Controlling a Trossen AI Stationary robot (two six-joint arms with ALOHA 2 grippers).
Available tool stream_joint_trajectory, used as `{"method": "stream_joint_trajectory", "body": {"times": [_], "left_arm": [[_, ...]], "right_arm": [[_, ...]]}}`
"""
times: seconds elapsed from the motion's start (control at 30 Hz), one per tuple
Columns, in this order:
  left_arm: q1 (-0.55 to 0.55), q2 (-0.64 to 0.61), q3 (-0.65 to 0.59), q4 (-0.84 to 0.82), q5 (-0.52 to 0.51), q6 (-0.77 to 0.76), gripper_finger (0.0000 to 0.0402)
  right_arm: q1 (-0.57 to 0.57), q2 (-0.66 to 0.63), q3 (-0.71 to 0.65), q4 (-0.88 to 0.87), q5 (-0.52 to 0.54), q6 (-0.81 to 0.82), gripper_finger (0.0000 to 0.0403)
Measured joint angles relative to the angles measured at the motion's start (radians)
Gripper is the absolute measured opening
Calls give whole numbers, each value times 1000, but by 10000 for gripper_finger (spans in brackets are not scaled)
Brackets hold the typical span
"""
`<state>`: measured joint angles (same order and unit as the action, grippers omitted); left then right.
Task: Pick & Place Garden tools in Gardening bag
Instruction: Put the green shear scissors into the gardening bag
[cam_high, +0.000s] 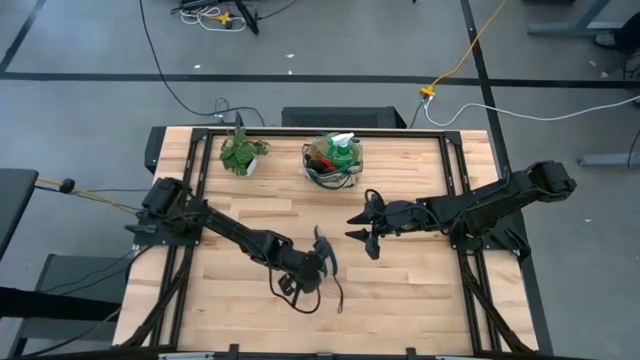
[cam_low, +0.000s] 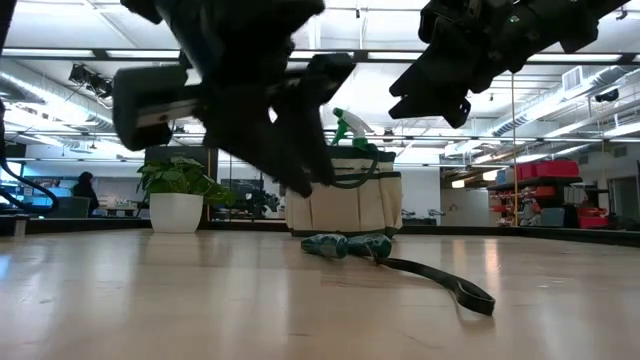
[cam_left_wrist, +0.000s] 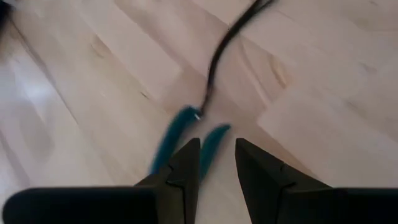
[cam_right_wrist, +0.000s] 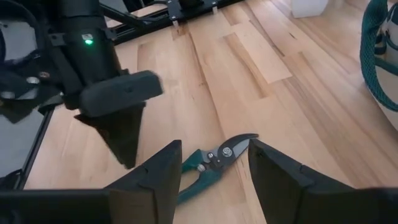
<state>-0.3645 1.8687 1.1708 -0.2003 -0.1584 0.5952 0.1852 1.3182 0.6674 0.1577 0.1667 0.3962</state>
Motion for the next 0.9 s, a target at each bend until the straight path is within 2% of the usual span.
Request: {"method": "stream_joint_trajectory", "body": {"times": [0.17,0.9], "left_arm": [[5,0,27,3,-22,68,108],[36,91,27,18,-4,72,108]], "right_arm": [[0,0,0,4,1,-12,186],[0,0,0,1,1,-16,186]]}}
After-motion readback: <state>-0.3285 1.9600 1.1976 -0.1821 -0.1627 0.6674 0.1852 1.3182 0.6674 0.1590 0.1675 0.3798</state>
